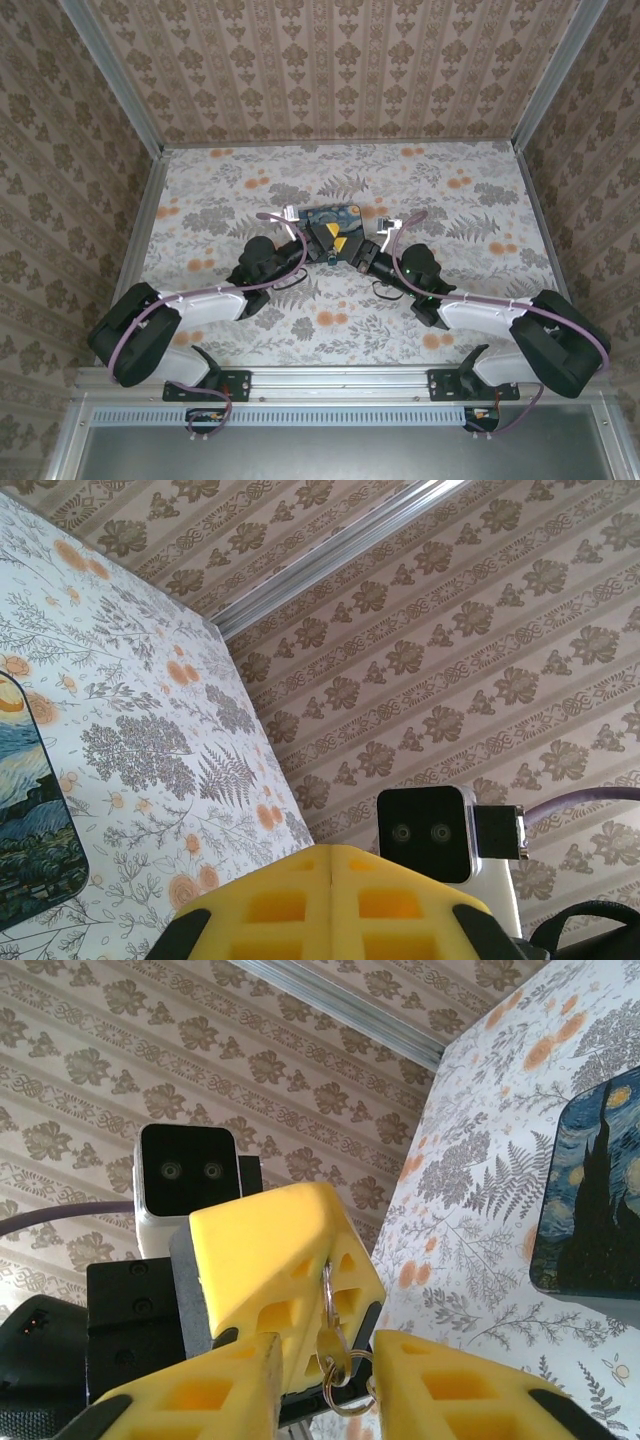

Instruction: Unlock a padlock with a key

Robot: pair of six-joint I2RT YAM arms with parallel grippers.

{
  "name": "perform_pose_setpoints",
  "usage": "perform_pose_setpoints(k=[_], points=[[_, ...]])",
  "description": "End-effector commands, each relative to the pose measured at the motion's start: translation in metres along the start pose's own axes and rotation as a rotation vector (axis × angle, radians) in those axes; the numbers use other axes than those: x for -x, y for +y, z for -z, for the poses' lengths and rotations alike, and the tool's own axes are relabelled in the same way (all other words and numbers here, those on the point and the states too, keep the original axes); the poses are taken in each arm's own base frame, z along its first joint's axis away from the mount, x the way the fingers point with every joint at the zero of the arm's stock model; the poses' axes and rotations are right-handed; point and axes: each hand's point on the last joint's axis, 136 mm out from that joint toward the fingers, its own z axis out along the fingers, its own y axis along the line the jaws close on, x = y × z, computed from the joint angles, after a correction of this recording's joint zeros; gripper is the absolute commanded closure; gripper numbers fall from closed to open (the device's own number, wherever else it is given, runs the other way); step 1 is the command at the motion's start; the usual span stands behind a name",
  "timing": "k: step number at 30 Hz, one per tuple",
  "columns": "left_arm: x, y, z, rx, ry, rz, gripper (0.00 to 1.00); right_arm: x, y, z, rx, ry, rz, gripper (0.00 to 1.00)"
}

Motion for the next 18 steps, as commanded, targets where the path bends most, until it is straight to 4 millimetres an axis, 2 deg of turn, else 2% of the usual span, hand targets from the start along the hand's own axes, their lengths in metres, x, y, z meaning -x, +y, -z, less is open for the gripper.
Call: perform_pose_setpoints(k=[1, 6, 9, 13, 18], points=[[0.005, -0.005, 0.002, -0.021, -0.027, 0.009, 1.0, 0.007, 0.014, -0.004, 0.051, -0.028, 0.008, 0.73], [0.003, -0.002, 0.001, -0.014, -0.023, 0.013, 1.0, 0.006, 0.014, -0.005, 0.051, -0.021, 0.008, 0.85], [0.001, 0.0, 0.0, -0.007, -0.018, 0.019, 1.0, 0.006, 0.015, -0.005, 0.056, -0.017, 0.009, 0.99], [-0.001, 0.008, 0.0, 0.026, -0.008, 0.039, 0.98, 0.004, 0.011, -0.002, 0.024, -0.009, 0.018, 1.0], [0.001, 0.023, 0.013, 0.133, 0.015, 0.077, 0.58, -0.002, -0.013, 0.015, -0.158, 0.033, 0.113, 1.0]])
